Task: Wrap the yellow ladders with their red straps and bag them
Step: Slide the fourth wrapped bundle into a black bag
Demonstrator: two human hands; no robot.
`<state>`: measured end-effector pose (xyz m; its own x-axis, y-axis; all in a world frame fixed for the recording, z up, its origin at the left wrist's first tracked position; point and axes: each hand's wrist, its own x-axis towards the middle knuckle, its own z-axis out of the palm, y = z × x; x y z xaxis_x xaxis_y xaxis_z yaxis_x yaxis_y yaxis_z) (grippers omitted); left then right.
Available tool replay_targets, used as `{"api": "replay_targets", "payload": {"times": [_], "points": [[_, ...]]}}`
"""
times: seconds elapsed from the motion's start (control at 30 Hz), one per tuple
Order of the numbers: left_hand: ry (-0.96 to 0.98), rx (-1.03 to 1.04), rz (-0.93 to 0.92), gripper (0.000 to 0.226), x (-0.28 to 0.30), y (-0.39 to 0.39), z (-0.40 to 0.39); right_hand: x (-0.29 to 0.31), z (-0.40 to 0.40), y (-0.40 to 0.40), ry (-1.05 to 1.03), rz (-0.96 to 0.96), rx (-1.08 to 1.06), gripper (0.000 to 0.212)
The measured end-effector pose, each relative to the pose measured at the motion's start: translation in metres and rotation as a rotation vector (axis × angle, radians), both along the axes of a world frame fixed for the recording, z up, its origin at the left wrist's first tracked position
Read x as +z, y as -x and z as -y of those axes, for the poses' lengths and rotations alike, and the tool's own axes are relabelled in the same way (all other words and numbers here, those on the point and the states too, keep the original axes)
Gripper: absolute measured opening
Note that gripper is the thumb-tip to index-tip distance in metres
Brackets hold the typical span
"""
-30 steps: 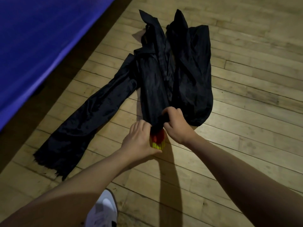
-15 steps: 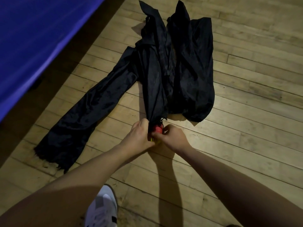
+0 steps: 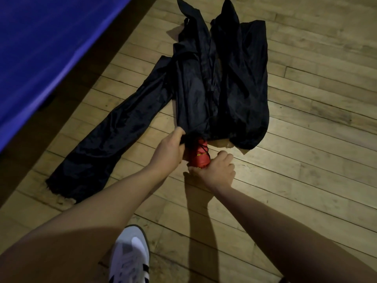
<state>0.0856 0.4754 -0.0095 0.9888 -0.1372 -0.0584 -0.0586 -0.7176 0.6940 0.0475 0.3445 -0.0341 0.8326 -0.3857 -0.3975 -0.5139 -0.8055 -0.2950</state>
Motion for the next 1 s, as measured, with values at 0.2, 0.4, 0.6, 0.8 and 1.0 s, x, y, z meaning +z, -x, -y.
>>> {"api": "replay_targets", "payload": {"times": [0.2,0.4,0.6,0.8,1.0], "points": [[0.002,0.079,0.005,0.013,-0.004,-0.018,0.000,-0.008,0.002,0.000,-0.053,-0.064,-0.002,0.069],[0.046,-0.041,0.028,0.021,0.001,-0.012,0.010,-0.011,-0.004,-0.003,-0.410,0.071,-0.142,0.039],[0.151,0.016,0.072,0.019,0.030,-0.055,0.022,0.017,0.012,-0.034,-0.792,0.161,-0.384,0.047],[0.018,-0.059,0.177,0.018,0.052,-0.077,0.031,0.056,0.024,-0.053,-1.043,0.188,-0.403,0.027],[0.107,-0.026,0.148,0.025,0.070,-0.079,0.028,0.077,0.035,-0.050,-1.109,0.377,-0.397,0.025]]}}
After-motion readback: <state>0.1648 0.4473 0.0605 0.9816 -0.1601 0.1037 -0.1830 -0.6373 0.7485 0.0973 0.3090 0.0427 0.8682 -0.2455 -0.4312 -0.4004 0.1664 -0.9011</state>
